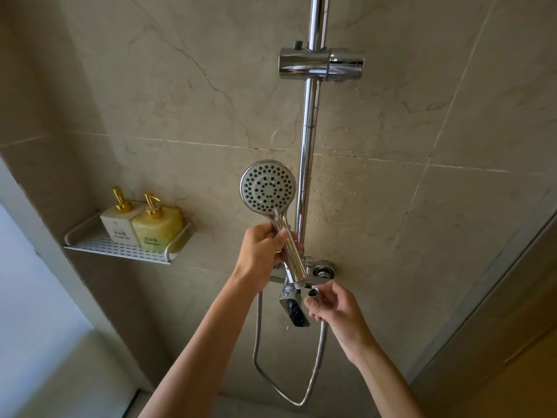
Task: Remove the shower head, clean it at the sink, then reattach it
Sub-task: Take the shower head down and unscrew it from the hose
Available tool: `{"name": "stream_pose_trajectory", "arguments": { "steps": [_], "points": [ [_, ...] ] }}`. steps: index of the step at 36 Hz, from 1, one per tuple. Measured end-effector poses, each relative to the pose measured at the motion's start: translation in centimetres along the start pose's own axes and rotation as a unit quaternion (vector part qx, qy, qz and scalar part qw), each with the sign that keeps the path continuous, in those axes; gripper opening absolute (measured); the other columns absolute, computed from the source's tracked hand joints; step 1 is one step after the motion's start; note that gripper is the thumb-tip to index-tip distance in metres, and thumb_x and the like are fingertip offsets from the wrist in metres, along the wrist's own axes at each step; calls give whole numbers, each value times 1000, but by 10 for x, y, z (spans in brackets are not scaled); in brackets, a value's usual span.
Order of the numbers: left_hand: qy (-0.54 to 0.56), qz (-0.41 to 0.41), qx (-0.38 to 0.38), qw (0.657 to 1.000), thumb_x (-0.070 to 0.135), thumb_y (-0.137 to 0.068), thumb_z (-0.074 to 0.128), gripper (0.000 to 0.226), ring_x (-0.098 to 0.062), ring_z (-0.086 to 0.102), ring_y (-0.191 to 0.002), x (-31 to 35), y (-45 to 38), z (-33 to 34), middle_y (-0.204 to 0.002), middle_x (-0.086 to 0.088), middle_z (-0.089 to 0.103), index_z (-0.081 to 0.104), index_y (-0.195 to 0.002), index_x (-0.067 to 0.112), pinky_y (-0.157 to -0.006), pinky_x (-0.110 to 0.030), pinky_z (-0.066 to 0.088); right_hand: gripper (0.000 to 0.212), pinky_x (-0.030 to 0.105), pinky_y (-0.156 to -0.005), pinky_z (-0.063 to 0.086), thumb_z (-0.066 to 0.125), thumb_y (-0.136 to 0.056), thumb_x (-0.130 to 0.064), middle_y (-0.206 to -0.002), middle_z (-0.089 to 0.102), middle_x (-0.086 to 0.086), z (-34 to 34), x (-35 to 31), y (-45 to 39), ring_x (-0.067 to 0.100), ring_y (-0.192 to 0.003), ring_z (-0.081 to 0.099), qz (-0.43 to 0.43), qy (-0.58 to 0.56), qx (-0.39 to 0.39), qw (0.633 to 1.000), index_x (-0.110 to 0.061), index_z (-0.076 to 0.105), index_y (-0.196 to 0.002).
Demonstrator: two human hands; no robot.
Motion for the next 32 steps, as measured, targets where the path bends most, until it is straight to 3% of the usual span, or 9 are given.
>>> {"name": "stream_pose_trajectory", "arguments": {
  "steps": [9,18,22,27,32],
  "points": [
    [-28,20,5,999,-3,-98,48,13,-30,74,-78,-1,1,1,-87,-16,71,59,-102,-10,-73,-43,61,32,16,-75,53,87,-70,-3,-81,76,-1,-9,-17,-1,10,-80,72,-26,66,1,997,-27,78,-91],
    [-55,28,-4,998,-2,-97,50,12,-30,74,-82,0,1,3,-85,-14,73,61,-94,-5,-83,-54,59,34,31,-85,58,88,-67,0,-92,74,-2,-18,-39,-7,18,-86,72,-84,166,-29,982,-22,81,-92],
    [-64,39,-9,997,-3,-96,52,10,-33,73,-83,2,1,4,-78,-8,76,61,-91,-3,-87,-63,53,32,25,-84,57,86,-72,-5,-96,70,-7,-22,-48,-9,11,-88,69,-107,240,-49,964,-21,80,-99],
    [-64,37,-6,997,-3,-95,53,9,-29,75,-80,2,-1,6,-86,-18,73,61,-95,-7,-85,-60,56,38,15,-82,54,86,-72,-5,-99,69,-12,-28,-67,-12,1,-92,67,-127,288,-53,948,-35,76,-94],
    [-61,40,-8,997,-3,-95,54,9,-31,75,-81,5,-5,8,-89,-21,73,62,-95,-7,-82,-54,60,37,7,-77,49,85,-72,-2,-99,66,-14,-34,-81,-17,-4,-90,65,-142,337,-53,929,-20,78,-103]
  ]
}}
Point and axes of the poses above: each hand's wrist, its own y-axis away from the middle knuckle, its own z-axis out of the palm, x = y × z, the point moved 2 cm from there along -y, towards the middle knuckle
